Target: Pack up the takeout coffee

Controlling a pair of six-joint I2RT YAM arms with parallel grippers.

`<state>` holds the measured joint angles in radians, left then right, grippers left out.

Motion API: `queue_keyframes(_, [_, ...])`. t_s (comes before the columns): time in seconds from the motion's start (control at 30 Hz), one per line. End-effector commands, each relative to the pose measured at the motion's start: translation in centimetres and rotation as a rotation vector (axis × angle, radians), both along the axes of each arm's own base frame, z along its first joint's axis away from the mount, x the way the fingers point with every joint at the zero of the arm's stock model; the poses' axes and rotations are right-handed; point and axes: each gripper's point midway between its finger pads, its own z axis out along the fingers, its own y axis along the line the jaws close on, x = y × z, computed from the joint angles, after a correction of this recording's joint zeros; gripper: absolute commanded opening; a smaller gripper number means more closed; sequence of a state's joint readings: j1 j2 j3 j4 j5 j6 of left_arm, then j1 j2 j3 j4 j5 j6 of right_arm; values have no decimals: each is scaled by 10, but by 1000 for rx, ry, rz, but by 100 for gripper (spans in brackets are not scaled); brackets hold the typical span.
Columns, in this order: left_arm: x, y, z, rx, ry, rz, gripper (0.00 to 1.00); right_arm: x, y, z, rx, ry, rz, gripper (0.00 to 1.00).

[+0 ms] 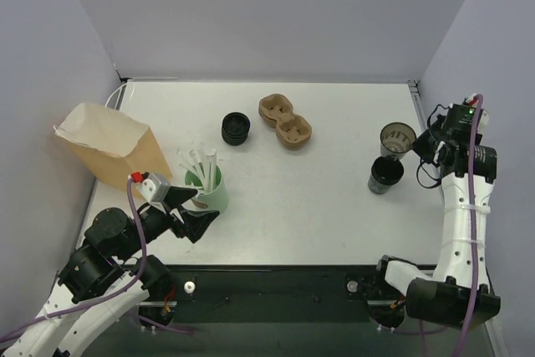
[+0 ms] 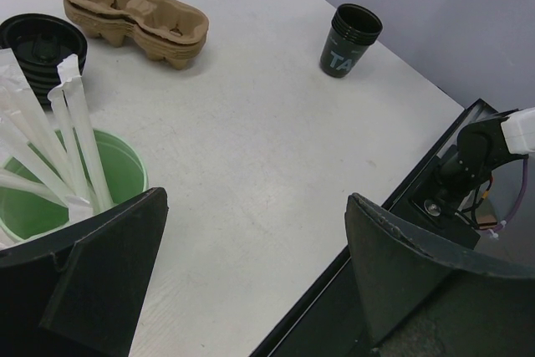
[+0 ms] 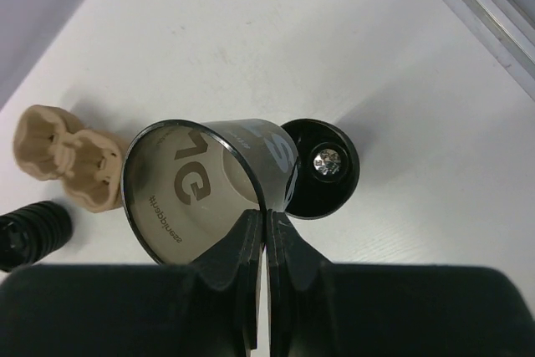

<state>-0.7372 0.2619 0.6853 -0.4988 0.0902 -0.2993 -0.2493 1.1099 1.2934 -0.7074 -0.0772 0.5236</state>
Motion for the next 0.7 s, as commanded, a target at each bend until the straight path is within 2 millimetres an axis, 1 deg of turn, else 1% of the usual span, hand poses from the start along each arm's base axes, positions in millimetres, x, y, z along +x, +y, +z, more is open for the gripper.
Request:
queue_keyframes(0.0, [2, 0, 17, -41, -62, 5, 97, -15, 20, 38, 43, -79, 60, 0])
queue_keyframes(0.07, [2, 1, 17, -42, -63, 8, 97, -18, 36, 45, 92, -107, 100, 0])
queue_keyframes(0.1, [2, 0, 17, -41, -64, 6, 97, -18, 53, 44, 111, -106, 154, 0])
queue_keyframes(0.17, [3, 1, 17, -41, -62, 12, 97, -20, 76, 43, 121, -110, 215, 0])
queue_keyframes(0.2, [3, 1, 17, -42, -63, 14, 97, -21, 87, 40, 125, -100, 243, 0])
queue_keyframes(0.23, [3, 1, 16, -40, -61, 17, 97, -25, 112, 32, 128, -81, 329, 0])
queue_keyframes(0.3, [3, 1, 17, -40, -61, 14, 97, -27, 125, 21, 110, -67, 337, 0])
queue_keyframes(0.33, [3, 1, 16, -37, -60, 14, 97, -32, 142, 5, 102, -41, 393, 0])
queue_keyframes(0.4, [4, 0, 14, -30, -55, 12, 97, -36, 154, -12, 95, -26, 402, 0])
queue_keyframes(0.43, [4, 0, 15, -29, -54, 12, 97, -40, 163, -37, 78, 9, 422, 0])
queue_keyframes(0.5, [4, 0, 15, -24, -51, 14, 97, -42, 177, -62, 83, 36, 457, 0])
queue_keyframes(0.53, [4, 0, 14, -21, -49, 10, 97, -37, 187, -68, 104, 21, 458, 0])
queue_keyframes(0.57, [5, 0, 14, -21, -50, 15, 97, -43, 195, -91, 96, 74, 482, 0])
queue_keyframes(0.6, [5, 0, 14, -22, -51, 15, 97, -40, 203, -96, 106, 70, 494, 0])
queue_keyframes(0.63, [5, 1, 14, -21, -50, 21, 97, -41, 208, -104, 105, 89, 505, 0])
queue_keyframes(0.67, [5, 1, 13, -18, -48, 23, 97, -45, 214, -118, 93, 125, 525, 0])
